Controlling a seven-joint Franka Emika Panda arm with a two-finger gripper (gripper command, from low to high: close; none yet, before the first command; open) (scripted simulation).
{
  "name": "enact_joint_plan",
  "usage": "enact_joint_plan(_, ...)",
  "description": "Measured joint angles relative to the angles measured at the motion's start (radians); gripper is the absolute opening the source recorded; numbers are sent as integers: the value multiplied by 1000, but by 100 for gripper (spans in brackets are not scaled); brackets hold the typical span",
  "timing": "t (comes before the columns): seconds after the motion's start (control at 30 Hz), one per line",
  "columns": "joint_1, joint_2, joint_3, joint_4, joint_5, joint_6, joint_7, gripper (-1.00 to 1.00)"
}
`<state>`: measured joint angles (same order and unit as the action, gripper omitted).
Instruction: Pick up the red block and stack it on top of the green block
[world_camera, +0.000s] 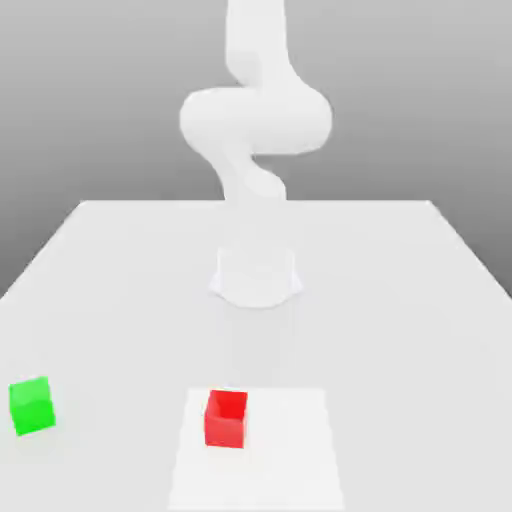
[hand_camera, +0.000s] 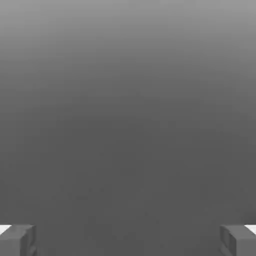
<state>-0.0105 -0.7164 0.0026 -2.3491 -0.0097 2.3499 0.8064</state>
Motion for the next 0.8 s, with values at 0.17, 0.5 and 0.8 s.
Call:
enact_joint_plan(0.17, -23, 195, 0, -109, -20, 114, 13, 0)
enact_joint_plan(0.5, -51, 558, -24, -316, -27, 329, 16, 0)
enact_joint_plan(0.8, -67, 884, -20, -394, 25, 561, -22, 0)
